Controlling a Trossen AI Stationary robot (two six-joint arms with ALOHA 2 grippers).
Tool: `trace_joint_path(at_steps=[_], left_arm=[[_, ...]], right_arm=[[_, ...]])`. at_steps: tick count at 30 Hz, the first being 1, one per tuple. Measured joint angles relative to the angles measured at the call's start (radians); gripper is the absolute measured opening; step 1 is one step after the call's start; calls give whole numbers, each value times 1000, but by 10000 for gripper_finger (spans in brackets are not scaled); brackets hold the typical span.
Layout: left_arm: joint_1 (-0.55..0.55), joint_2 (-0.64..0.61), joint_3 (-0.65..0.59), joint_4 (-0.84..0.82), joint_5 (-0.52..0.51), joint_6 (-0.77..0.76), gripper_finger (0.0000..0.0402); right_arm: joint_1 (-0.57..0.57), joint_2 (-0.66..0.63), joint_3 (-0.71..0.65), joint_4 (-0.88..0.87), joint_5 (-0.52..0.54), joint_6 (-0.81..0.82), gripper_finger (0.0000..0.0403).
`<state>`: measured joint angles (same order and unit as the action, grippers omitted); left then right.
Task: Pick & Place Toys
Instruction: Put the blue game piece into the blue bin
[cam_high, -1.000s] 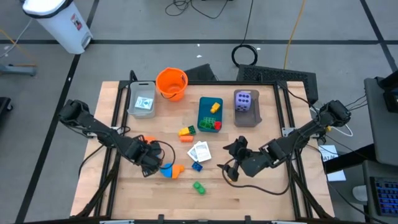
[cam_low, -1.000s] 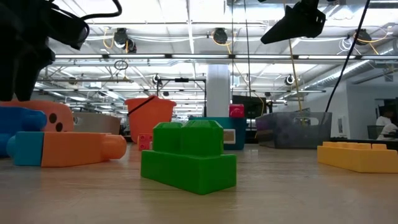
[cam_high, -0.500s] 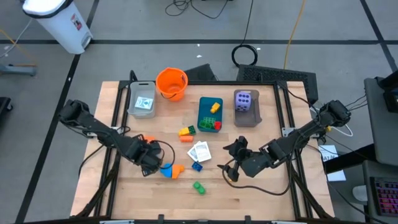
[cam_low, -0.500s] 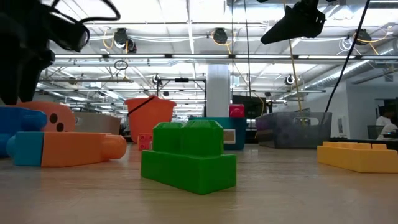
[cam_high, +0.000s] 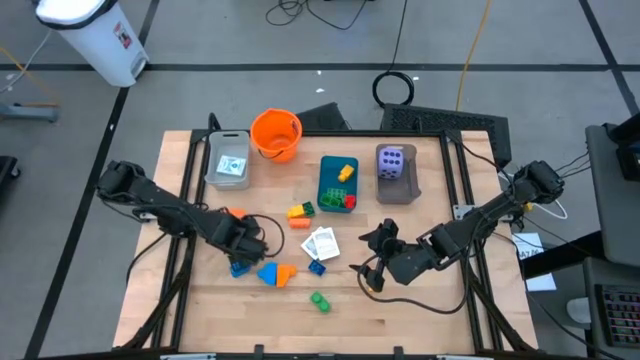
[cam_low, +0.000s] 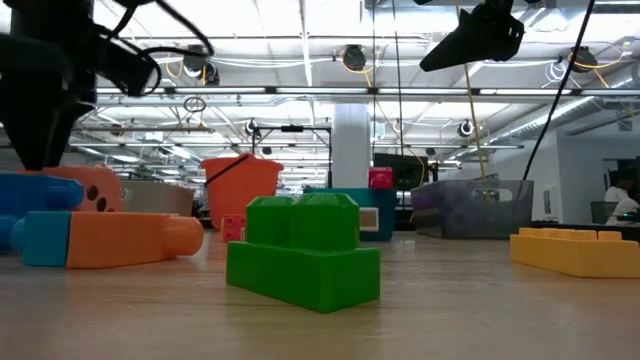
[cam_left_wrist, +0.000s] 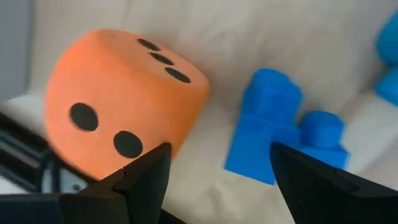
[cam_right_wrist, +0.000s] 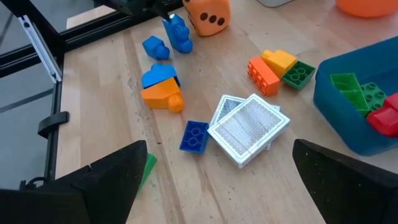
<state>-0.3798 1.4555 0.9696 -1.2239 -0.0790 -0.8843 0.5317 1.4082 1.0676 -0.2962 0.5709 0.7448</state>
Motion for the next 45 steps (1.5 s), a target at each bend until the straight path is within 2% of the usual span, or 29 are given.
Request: trace_joint_path(at_steps=[7, 16, 35, 39, 45], left_arm=[[-5, 0, 65, -5, 27, 0, 285], [-31, 14, 53, 1, 34, 38, 285], [-20, 189, 50, 2, 51, 162, 283], [-10, 195, 50, 21, 82, 203, 252], [10, 195, 51, 48, 102, 199, 165]], right_arm=[[0, 0, 0, 0, 0, 4, 393], [0, 0, 0, 0, 0, 3, 393], [0, 0, 0, -1, 0, -5, 393], [0, 0, 0, -1, 0, -10, 393], [0, 0, 0, -2, 0, -11, 393]])
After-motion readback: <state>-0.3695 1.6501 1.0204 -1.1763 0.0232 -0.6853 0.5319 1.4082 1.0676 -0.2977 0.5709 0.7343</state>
